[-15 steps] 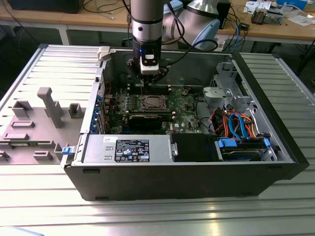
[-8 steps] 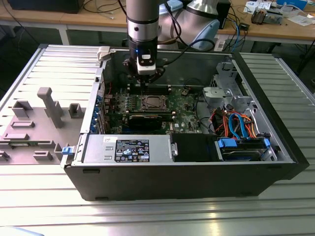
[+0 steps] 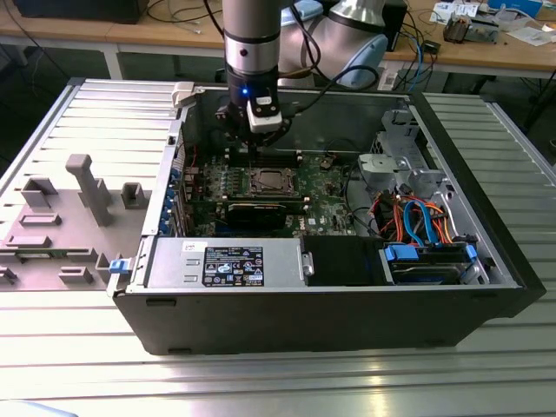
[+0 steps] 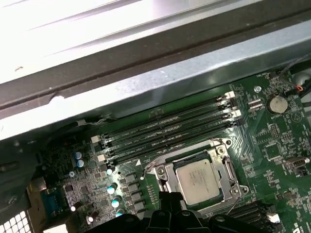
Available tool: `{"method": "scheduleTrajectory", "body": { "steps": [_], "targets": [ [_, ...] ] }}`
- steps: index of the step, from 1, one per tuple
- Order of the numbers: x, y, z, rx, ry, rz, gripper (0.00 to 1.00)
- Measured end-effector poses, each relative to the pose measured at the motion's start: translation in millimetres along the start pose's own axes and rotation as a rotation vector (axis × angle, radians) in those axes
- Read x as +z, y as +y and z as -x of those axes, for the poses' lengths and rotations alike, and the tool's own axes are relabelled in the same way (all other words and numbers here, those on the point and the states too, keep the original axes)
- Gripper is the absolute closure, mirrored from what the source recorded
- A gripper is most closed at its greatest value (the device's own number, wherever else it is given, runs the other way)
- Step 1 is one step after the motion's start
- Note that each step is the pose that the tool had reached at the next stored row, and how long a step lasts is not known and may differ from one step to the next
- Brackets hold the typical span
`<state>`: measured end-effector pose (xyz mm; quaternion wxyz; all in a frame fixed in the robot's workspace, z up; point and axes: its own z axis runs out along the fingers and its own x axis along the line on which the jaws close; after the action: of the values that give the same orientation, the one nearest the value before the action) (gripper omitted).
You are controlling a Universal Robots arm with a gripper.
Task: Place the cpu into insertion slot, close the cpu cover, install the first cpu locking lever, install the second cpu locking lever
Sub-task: 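Install the first cpu locking lever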
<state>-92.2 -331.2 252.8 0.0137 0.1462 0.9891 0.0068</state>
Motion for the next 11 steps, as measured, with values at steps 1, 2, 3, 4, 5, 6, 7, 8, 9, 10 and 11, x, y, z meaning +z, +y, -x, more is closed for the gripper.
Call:
{"method": "scheduleTrajectory", "body": {
  "steps": [1,2,3,4,5,6,7,8,9,10,11],
  "targets": [
    [0.6,0.0,0.0,-0.024,0.0004,0.0006,0.89],
    [0.9,0.0,0.0,-0.035,0.0006,0.0009,0.89],
    [1.2,0.0,-0.1,-0.048,0.0009,0.0011,0.89],
    [1.3,-0.1,0.0,-0.062,0.0012,0.0012,0.89],
    [1.3,-0.1,0.0,-0.066,0.0013,0.0013,0.89],
    [1.4,0.0,0.0,-0.068,0.0012,0.0016,0.89],
    [1.4,0.0,0.0,-0.069,0.0013,0.0016,0.89],
    [1.4,0.0,-0.1,-0.07,0.0013,0.0016,0.89],
    [1.4,0.0,0.0,-0.071,0.0013,0.0017,0.89],
    [1.4,0.0,0.0,-0.072,0.0013,0.0017,0.89],
    [1.4,0.0,-0.1,-0.073,0.0013,0.0017,0.89]
  ]
}}
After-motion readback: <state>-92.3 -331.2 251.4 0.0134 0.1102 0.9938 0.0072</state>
